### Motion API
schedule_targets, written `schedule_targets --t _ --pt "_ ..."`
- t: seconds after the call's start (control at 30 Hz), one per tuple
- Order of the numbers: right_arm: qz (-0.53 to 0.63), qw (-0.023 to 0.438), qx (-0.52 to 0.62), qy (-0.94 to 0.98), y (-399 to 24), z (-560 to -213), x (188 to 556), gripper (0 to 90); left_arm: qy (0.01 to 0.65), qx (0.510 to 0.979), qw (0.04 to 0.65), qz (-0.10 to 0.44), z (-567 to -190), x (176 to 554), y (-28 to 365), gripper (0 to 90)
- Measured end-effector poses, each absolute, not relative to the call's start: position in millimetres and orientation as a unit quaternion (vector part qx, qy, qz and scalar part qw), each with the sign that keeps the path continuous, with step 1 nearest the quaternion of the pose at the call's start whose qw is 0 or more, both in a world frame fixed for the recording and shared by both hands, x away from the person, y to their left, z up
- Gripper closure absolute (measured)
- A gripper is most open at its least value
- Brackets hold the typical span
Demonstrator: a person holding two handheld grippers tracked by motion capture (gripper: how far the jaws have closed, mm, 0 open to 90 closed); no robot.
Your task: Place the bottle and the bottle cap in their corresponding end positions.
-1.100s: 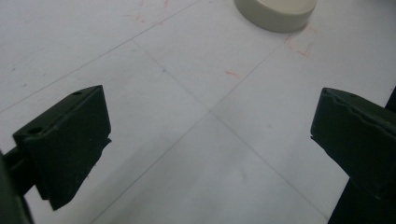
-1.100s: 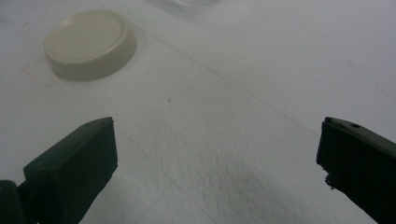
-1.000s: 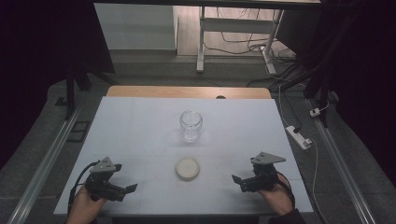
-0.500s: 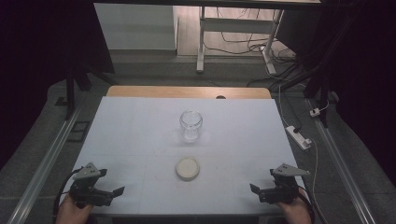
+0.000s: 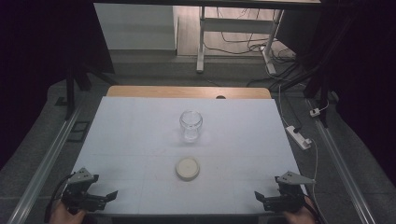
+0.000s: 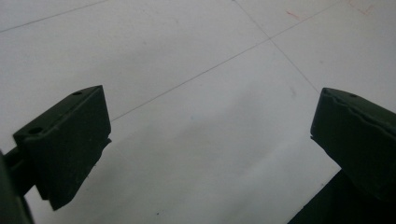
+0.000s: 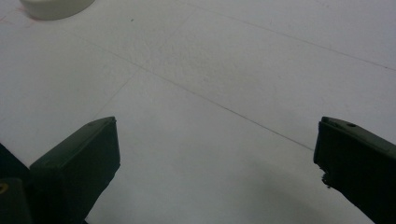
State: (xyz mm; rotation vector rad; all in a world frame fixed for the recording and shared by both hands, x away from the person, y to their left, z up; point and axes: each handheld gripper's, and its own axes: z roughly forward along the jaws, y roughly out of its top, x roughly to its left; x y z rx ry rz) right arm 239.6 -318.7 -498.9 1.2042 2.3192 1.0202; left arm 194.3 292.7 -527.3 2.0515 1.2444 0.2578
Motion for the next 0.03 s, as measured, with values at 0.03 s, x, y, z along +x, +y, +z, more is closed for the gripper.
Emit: schedule_targets --t 0.03 --pt "0.359 0.166 0.424 0.815 -319.1 -499.0 239.8 0.8 0.481 0.795 0.355 0.100 -527.3 194.6 292.1 0.0"
